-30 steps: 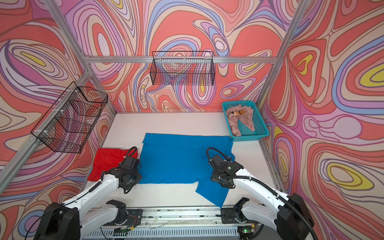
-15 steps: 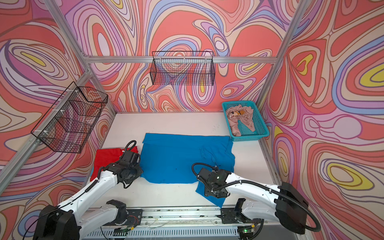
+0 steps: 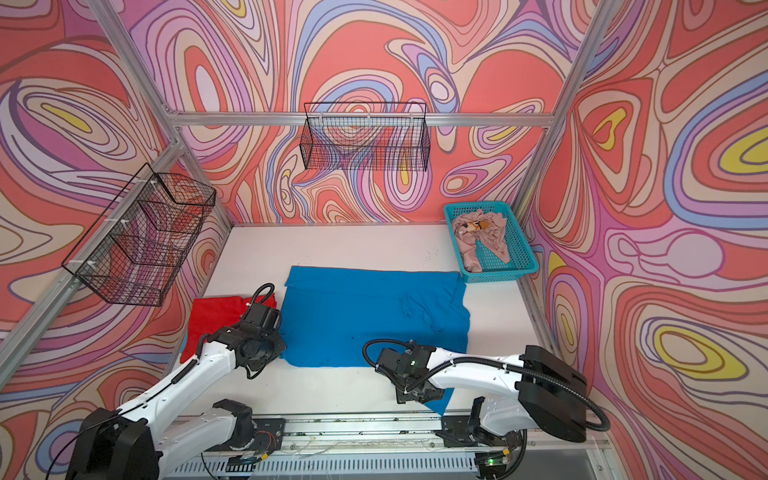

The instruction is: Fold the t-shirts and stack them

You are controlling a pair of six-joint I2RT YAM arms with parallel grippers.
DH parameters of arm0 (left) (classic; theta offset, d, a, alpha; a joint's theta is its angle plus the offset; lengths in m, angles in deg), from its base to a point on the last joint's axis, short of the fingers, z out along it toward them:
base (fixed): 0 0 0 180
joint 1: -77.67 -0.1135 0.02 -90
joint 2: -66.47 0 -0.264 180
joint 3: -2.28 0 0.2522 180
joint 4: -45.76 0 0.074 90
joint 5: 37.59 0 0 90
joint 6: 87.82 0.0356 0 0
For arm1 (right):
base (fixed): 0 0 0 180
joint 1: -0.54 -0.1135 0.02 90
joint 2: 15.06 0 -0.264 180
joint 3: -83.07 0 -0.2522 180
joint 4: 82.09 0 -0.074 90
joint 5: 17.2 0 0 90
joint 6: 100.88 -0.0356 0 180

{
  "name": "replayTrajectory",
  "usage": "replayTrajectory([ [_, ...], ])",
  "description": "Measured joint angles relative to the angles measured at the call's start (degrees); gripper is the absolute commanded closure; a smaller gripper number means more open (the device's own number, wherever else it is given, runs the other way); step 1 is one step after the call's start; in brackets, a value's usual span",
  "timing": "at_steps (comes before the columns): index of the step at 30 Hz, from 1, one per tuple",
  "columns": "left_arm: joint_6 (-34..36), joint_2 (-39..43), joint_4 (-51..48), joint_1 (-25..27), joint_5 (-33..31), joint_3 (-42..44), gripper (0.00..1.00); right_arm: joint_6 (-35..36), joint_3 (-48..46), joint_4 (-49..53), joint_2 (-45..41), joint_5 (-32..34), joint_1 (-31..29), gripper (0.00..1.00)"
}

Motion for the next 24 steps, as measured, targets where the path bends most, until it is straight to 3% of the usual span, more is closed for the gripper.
replayTrajectory([
  [13, 0.6, 0.9, -3.4, -2.3, -4.2, 0.0, 0.80, 0.3, 0.2, 0.1, -2.1, 0.1, 0.0, 0.25],
  [20, 1.5, 1.9, -3.8, -3.7, -4.3, 0.0, 0.44, 0.3, -0.3, 0.2, -5.2, 0.2, 0.0, 0.23],
  [24, 1.7, 3.0, -3.8, -3.8, -2.0, 0.2, 0.40, 0.2, -1.2, 0.2, -5.2, 0.2, 0.0, 0.20],
])
